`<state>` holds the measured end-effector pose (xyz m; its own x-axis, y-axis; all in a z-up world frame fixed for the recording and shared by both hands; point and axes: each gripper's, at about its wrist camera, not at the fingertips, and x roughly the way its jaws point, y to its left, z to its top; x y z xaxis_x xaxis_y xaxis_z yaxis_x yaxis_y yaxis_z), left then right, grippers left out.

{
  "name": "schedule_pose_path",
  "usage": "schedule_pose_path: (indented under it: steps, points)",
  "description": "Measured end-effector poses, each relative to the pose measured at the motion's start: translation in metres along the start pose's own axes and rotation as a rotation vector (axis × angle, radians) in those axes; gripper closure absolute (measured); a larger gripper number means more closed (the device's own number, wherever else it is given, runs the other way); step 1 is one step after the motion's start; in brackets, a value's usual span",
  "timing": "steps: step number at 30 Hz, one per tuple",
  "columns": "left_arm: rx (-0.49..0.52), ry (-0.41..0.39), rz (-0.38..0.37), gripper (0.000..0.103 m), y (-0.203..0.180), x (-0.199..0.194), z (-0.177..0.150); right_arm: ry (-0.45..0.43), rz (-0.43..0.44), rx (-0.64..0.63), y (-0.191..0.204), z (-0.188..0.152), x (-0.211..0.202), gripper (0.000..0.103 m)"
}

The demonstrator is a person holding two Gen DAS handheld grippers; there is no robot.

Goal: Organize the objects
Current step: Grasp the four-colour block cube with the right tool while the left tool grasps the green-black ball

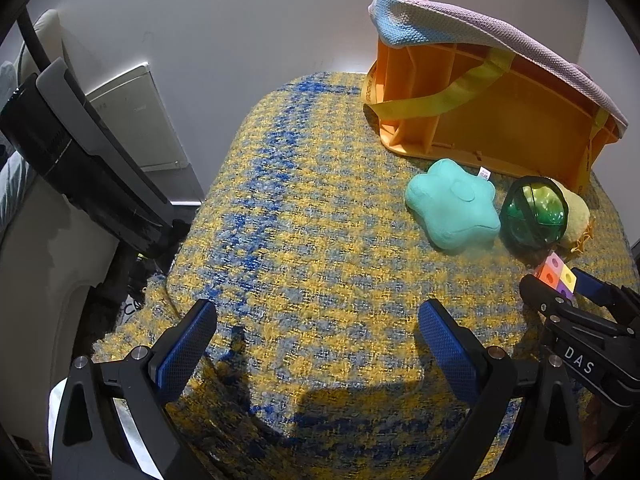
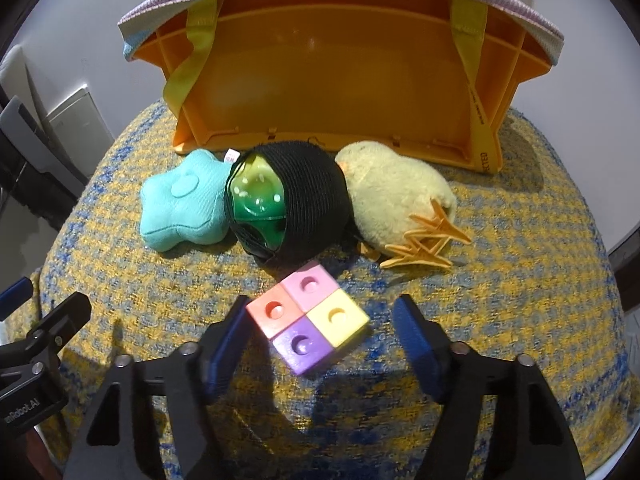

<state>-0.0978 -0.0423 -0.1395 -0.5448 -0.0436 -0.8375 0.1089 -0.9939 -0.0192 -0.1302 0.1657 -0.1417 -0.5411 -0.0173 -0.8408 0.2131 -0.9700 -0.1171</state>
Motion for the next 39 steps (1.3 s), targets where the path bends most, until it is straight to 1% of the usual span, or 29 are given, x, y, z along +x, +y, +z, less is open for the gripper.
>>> schedule_pose_path:
  steps: [2,3,8,12,17,20,24,31,39]
  points:
    - [0.004,0.0,0.002,0.0,-0.001,0.0,-0.001,-0.006,0.004,-0.008,0.001,-0.001,-0.001,0.043]
    - [0.004,-0.001,0.001,0.0,-0.002,0.001,-0.001,-0.007,0.008,-0.012,0.002,-0.002,-0.001,0.048]
    - [0.005,0.001,-0.001,0.0,-0.004,0.002,-0.003,-0.017,0.008,-0.016,0.0,-0.006,-0.005,0.048]
    - [0.001,0.007,-0.026,0.0,-0.012,0.001,0.001,-0.024,-0.01,-0.014,-0.01,-0.009,-0.016,0.048]
    - [0.037,-0.012,-0.064,0.0,-0.039,-0.004,0.01,-0.038,-0.039,0.032,-0.043,-0.012,-0.035,0.048]
    - [0.06,-0.028,-0.087,0.0,-0.057,-0.006,0.015,-0.05,-0.057,0.058,-0.056,-0.008,-0.042,0.048]
    - [0.09,-0.036,-0.11,0.0,-0.08,-0.006,0.021,-0.073,-0.081,0.072,-0.078,-0.009,-0.054,0.048]
    - [0.149,-0.059,-0.148,0.001,-0.119,-0.001,0.034,-0.103,-0.107,0.09,-0.094,0.0,-0.062,0.048]
    - [0.196,-0.085,-0.144,0.002,-0.144,0.008,0.052,-0.108,-0.087,0.152,-0.115,0.008,-0.06,0.048]
